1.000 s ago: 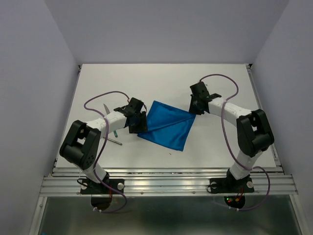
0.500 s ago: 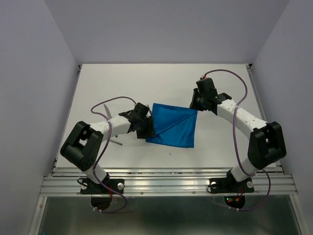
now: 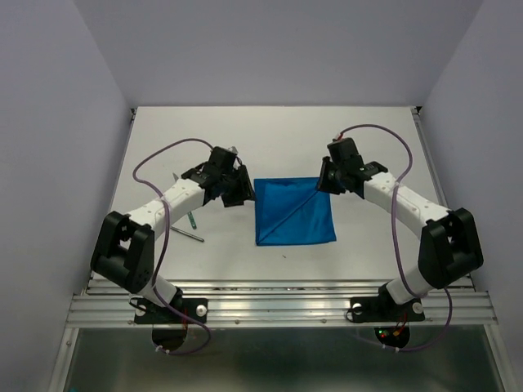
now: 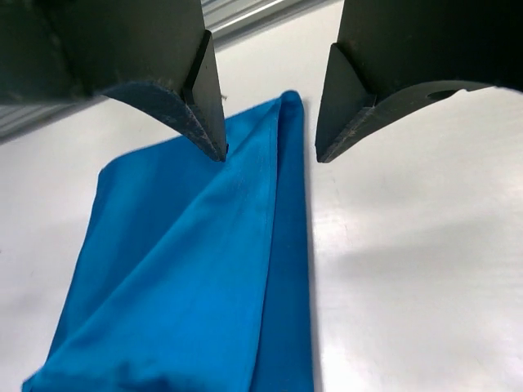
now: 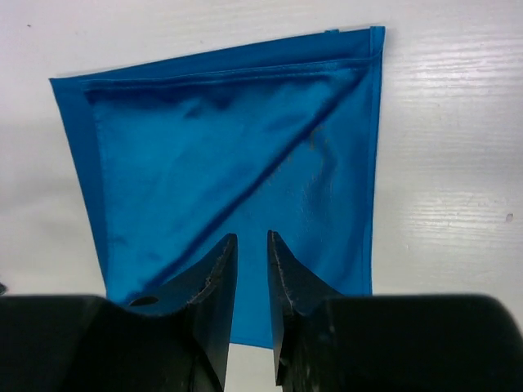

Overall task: Fold the napkin into a case and place the utensils inside
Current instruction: Pick up the upper triangle-folded napkin from the center of the board.

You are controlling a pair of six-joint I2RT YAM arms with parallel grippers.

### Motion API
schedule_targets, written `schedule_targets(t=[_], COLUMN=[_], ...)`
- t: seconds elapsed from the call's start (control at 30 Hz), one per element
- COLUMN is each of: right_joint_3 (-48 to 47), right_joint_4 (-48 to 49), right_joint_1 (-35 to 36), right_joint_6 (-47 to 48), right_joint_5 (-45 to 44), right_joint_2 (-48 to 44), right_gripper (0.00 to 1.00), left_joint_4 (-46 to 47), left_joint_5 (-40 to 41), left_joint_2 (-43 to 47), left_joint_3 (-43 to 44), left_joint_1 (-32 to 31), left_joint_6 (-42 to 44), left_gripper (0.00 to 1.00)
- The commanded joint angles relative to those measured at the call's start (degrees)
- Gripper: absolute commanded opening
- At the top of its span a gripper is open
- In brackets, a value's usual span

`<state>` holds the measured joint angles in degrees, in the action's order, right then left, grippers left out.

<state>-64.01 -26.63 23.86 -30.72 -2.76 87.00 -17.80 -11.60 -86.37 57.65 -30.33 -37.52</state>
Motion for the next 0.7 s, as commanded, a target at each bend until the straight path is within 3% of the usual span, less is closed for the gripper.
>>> schedule_targets(t=[0.0,0.33,0.67], right_joint_3=[0.8,-4.0,-13.6], right_joint_4=[0.6,-2.3,-6.6], right_joint_1=[4.9,26.5,36.8], right_joint_6=[-2.3,-6.8,-8.6], right_joint_5=[1.6,-10.6,-17.7], right_joint_2=[-1.7,6.0,17.9], right_gripper=[0.27,0.46,0.56], left_joint_4=[-1.8,-2.4,-3.0], left_joint_5=[1.6,1.7,1.4], left_joint_2=[-2.0,-0.4,1.8], left_joint_3=[4.4,1.8,-1.3], left_joint_1=[2.2,12.5,16.7], left_joint_6=[2.1,0.4,2.0], left_gripper=[0.58,0.57,0.57])
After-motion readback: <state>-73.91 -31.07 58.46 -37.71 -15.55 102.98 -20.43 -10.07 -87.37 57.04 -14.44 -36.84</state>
